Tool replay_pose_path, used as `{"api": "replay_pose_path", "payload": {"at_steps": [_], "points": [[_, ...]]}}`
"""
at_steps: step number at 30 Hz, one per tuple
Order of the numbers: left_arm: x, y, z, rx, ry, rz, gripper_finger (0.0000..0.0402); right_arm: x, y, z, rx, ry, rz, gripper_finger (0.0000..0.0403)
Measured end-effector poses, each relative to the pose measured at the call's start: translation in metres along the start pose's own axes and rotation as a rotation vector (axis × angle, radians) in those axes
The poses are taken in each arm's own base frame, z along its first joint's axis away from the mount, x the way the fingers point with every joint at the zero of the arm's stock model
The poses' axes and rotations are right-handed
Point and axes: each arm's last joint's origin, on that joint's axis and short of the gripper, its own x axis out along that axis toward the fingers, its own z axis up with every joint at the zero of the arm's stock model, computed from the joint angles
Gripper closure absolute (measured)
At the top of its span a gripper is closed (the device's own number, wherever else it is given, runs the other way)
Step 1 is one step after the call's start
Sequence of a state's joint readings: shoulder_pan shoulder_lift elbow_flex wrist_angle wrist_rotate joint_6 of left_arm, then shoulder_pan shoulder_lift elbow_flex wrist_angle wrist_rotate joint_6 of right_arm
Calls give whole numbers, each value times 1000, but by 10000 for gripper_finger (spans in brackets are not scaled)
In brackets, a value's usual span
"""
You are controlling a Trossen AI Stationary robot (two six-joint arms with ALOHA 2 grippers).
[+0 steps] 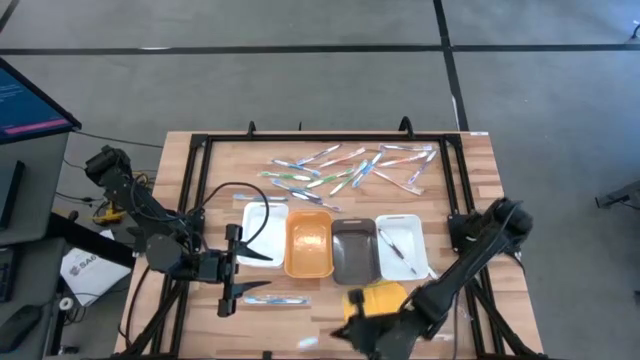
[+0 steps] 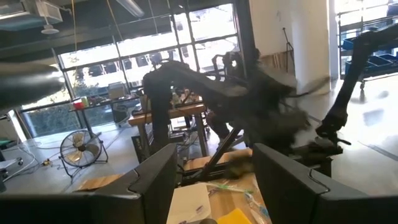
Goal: Pick & Place Toothbrushes
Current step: Put the orange toothbrush into the left white bin
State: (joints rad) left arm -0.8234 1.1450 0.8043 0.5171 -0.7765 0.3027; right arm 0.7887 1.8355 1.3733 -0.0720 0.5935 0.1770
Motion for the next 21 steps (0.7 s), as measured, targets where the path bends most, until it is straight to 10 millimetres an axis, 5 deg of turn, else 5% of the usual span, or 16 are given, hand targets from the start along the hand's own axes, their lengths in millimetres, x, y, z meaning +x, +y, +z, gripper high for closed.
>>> {"api": "replay_pose_path", "payload": {"at_steps": [10, 21], "points": [[9, 8, -3, -18, 5, 47, 197, -50, -56, 26, -46, -390, -169, 403], [32, 16, -17, -18, -5, -11, 197, -36, -104, 43, -120, -519, -219, 403]]}}
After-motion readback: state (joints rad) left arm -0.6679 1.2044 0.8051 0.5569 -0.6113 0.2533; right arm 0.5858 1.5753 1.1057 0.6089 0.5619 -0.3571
